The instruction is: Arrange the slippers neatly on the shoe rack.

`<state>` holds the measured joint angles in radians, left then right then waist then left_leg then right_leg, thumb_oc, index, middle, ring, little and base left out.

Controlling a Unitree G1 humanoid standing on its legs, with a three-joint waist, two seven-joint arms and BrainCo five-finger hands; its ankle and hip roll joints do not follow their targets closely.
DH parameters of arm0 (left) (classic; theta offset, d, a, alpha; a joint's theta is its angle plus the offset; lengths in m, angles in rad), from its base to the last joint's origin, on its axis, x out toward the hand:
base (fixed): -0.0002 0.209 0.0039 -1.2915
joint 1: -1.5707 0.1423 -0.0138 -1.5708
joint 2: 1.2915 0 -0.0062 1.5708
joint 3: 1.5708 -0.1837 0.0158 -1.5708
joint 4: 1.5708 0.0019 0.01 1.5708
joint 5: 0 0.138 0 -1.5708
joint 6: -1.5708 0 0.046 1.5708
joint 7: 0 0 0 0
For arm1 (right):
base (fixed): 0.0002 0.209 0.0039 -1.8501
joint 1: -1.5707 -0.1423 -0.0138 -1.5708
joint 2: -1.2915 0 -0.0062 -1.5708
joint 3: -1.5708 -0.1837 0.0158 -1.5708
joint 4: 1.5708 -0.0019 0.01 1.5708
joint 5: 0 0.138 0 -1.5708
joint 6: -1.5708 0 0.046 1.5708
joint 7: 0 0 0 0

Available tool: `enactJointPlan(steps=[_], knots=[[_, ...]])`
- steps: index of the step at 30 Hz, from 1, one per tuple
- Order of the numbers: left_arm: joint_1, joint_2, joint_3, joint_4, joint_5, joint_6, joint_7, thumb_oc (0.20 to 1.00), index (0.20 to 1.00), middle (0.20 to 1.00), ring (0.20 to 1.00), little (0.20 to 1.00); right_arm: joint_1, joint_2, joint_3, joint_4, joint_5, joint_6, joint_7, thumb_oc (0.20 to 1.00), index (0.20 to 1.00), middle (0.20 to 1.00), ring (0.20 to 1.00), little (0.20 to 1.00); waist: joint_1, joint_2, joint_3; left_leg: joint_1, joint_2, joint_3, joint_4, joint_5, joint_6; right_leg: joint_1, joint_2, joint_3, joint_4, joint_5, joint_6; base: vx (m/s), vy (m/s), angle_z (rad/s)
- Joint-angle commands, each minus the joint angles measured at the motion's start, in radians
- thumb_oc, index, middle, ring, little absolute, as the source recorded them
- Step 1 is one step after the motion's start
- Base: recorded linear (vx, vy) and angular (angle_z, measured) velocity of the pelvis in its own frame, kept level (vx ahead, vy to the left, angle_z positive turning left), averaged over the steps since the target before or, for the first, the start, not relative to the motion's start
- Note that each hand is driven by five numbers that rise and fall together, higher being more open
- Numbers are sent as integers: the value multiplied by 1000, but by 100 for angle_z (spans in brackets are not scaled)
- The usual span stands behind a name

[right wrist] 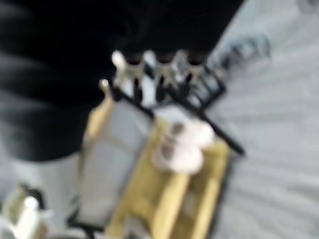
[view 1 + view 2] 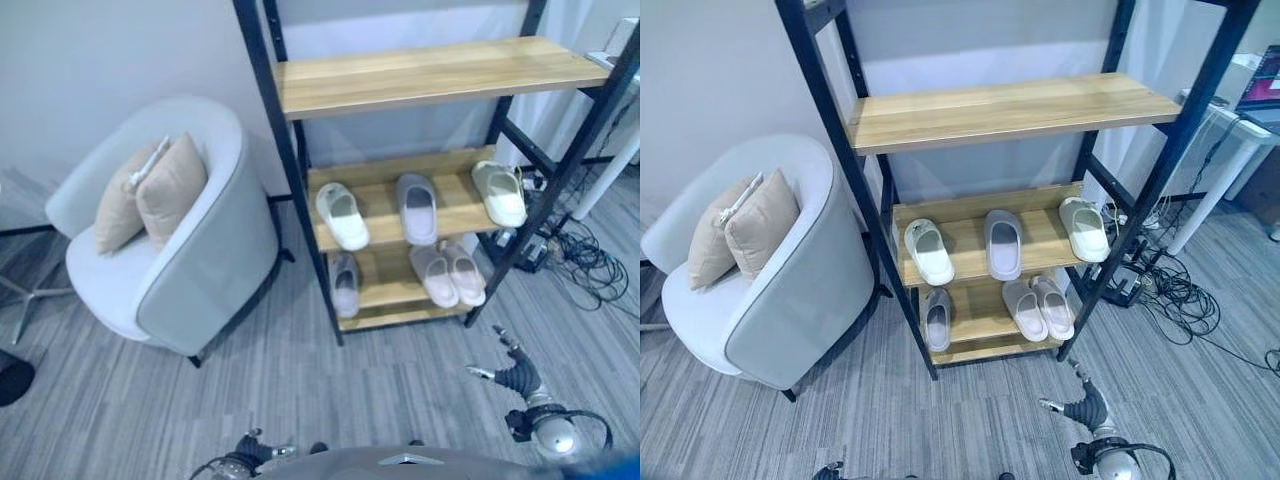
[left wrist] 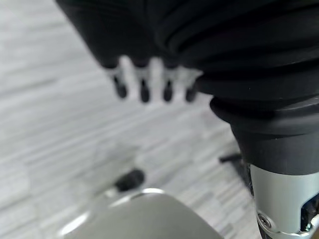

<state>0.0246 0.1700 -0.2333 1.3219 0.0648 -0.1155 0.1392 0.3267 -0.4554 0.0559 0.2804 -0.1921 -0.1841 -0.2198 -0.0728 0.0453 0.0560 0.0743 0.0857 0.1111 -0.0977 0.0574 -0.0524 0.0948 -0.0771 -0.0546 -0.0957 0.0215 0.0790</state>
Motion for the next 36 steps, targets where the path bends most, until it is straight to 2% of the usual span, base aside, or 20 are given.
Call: enactJointPlan(steps=[1, 6, 8, 9, 12, 13, 18, 19, 20, 22, 23, 24, 25, 26, 27, 30, 31, 35, 36], knots=[[-64, -18, -20, 44, 31, -27, 9, 1000, 1000, 1000, 1000, 1000, -93, -30, -49, -86, -78, -39, -98, 1000, 1000, 1000, 1000, 1000, 30, -50, 19, -8, 22, -40, 10, -49, -6, -19, -49, -21, 85, -56, 54, 46, 22, 6], [-86, -5, -46, 36, 37, -24, 4, 1000, 1000, 1000, 1000, 1000, -244, -51, -85, 26, -14, -11, -156, 1000, 1000, 1000, 1000, 1000, 58, -56, 23, -20, 14, -57, 10, -49, -2, -15, -51, -37, 74, -56, 53, 42, 10, 4], [-88, -2, -48, 30, 36, -23, 3, 1000, 1000, 1000, 1000, 1000, -265, -58, -96, -22, -15, 0, -161, 1000, 1000, 1000, 1000, 1000, 61, -57, 25, -26, 13, -60, 10, -49, -2, -17, -52, -39, 73, -56, 53, 25, -1, 9], [-103, -1, -62, -2, 31, -25, 3, 1000, 1000, 1000, 1000, 1000, -301, -87, -149, -168, -41, 12, -175, 1000, 1000, 1000, 1000, 1000, 70, -60, 37, -46, 9, -70, 10, -45, 1, -26, -52, -43, 67, -54, 53, 11, -5, 19], [-118, 9, -88, -20, 36, -30, 4, 1000, 1000, 1000, 1000, 1000, -370, -102, -156, -127, -35, 29, -212, 1000, 1000, 1000, 1000, 1000, 80, -59, 56, -74, 6, -81, 10, -37, 3, -47, -50, -50, 67, -51, 53, -59, -6, 16], [-140, 19, -112, -39, 31, -32, 4, 1000, 1000, 1000, 1000, 1000, -457, -128, -170, -91, -32, 62, -261, 1000, 1000, 1000, 1000, 1000, 93, -57, 87, -126, 1, -95, 10, -21, 2, -91, -50, -60, 68, -44, 52, -147, -5, 19], [-163, 23, -140, -52, 28, -37, 5, 1000, 1000, 1000, 1000, 1000, -568, -178, -154, -44, -34, 85, -294, 1000, 1000, 1000, 1000, 1000, 102, -50, 116, -194, -4, -111, 10, -2, 0, -152, -53, -63, 76, -31, 51, -80, 13, 14], [-177, 14, -160, -52, 18, -48, 17, 1000, 1000, 1000, 1000, 1000, -602, -142, -105, 66, -21, 101, -315, 1000, 1000, 1000, 1000, 1000, 107, -47, 143, -221, -11, -115, 10, 9, 0, -179, -54, -61, 79, -21, 50, -47, 33, 2], [-200, 8, -180, -41, 14, -45, 24, 1000, 1000, 1000, 1000, 1000, -671, -147, -78, 162, 25, 102, -342, 1000, 1000, 1000, 1000, 1000, 117, -43, 160, -249, -16, -116, 10, 17, -2, -205, -57, -59, 81, -13, 51, -47, 33, -3], [-214, 11, -188, -39, 12, -46, 33, 1000, 1000, 1000, 1000, 1000, -717, -166, -52, 202, 42, 99, -344, 1000, 1000, 1000, 1000, 1000, 125, -39, 174, -273, -19, -118, 10, 24, -3, -227, -60, -58, 84, -8, 51, 20, 18, -2], [-214, 26, -209, -38, 18, -49, 31, 1000, 1000, 1000, 1000, 1000, -781, -260, -67, 314, 99, 80, -337, 1000, 1000, 1000, 1000, 1000, 136, -39, 179, -281, -23, -121, 10, 23, -5, -233, -64, -63, 87, -10, 53, 26, 8, 3], [-218, 23, -207, -37, 17, -49, 31, 1000, 1000, 1000, 1000, 1000, -790, -265, -61, 324, 103, 74, -338, 1000, 1000, 1000, 1000, 1000, 135, -36, 179, -287, -23, -121, 10, 27, -4, -239, -63, -63, 86, -6, 52, 60, 5, 2], [-222, 48, -239, -39, 21, -63, 28, 1000, 1000, 1000, 1000, 1000, -916, -336, -31, 527, 183, 42, -344, 1000, 1000, 1000, 1000, 1000, 160, -30, 183, -307, -29, -130, 10, 31, -6, -250, -70, -70, 85, -2, 57, 28, 9, 3], [-224, 46, -237, -38, 21, -63, 28, 1000, 1000, 1000, 1000, 1000, -932, -341, -20, 545, 189, 32, -343, 1000, 1000, 1000, 1000, 1000, 158, -28, 183, -309, -29, -129, 10, 31, -6, -253, -70, -70, 86, -3, 57, 50, 27, 5], [-224, 52, -247, -36, 16, -69, 27, 1000, 1000, 1000, 1000, 1000, -1036, -363, 34, 595, 227, 27, -343, 1000, 1000, 1000, 1000, 1000, 165, -23, 189, -319, -32, -133, 10, 36, -9, -262, -72, -72, 86, 1, 58, 10, 21, 9], [-235, 38, -254, -29, -18, -66, 25, 1000, 1000, 1000, 1000, 1000, -1071, -381, 29, 670, 301, 8, -335, 1000, 1000, 1000, 1000, 1000, 178, -12, 204, -343, -35, -134, 10, 39, -10, -285, -74, -68, 81, 9, 61, 67, 34, 0], [-236, 36, -271, -28, -19, -86, 58, 1000, 1000, 1000, 1000, 1000, -1172, -380, 90, 747, 320, 16, -336, 1000, 1000, 1000, 1000, 1000, 191, -10, 206, -359, -39, -134, 10, 44, -14, -295, -76, -70, 72, 15, 62, 59, 8, 5], [-279, 29, -296, -15, -26, -85, 79, 1000, 1000, 1000, 1000, 1000, -1332, -396, 161, 784, 365, 5, -353, 1000, 1000, 1000, 1000, 1000, 211, -9, 203, -382, -45, -137, 10, 46, -19, -307, -78, -72, 56, 25, 66, 62, -5, 2], [-273, 36, -295, -21, -21, -77, 76, 1000, 1000, 1000, 1000, 1000, -1317, -473, 159, 847, 413, -13, -291, 1000, 1000, 1000, 1000, 1000, 215, -8, 205, -385, -46, -141, 10, 43, -22, -306, -81, -77, 55, 22, 69, 0, 0, 0]])
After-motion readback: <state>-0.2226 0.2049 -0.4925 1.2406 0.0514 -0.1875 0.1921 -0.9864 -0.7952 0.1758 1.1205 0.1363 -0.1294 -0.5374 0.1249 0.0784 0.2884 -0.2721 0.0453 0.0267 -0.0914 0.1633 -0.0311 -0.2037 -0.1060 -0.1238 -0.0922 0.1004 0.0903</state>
